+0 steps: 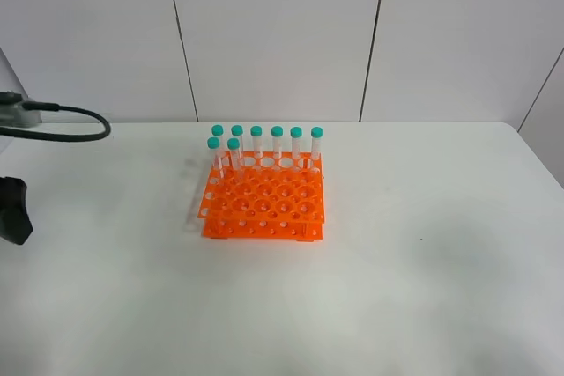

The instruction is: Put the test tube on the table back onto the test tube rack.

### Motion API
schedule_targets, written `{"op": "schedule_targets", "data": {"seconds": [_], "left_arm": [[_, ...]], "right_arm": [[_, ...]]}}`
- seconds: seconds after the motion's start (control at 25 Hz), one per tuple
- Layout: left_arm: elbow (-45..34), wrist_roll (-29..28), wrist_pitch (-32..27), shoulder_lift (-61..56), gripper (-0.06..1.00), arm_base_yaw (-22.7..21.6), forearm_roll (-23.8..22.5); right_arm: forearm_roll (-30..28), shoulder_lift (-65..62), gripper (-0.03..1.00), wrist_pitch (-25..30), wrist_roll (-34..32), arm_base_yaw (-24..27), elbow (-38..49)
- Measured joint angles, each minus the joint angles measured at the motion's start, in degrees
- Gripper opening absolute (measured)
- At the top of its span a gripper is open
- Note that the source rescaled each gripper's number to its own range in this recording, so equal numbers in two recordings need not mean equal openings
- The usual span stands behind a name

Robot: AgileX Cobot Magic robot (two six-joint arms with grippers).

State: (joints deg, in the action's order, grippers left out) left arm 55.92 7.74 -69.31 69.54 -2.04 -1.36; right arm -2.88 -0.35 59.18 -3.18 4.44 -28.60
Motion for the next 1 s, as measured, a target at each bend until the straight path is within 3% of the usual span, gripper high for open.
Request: {"op": "schedule_targets", "data": {"seconds": [0.72,1.0], "left_arm": [[0.0,0.0,-0.43,-44.95,1.0,0.0,0.07],[-7.02,0.83,-0.54,-58.12,1.0,0.0,0.07]], "right_arm": [[0.0,0.0,0.8,0.0,0.0,0.0,0.0],[0.0,0.0,0.8,0.0,0.0,0.0,0.0]]}}
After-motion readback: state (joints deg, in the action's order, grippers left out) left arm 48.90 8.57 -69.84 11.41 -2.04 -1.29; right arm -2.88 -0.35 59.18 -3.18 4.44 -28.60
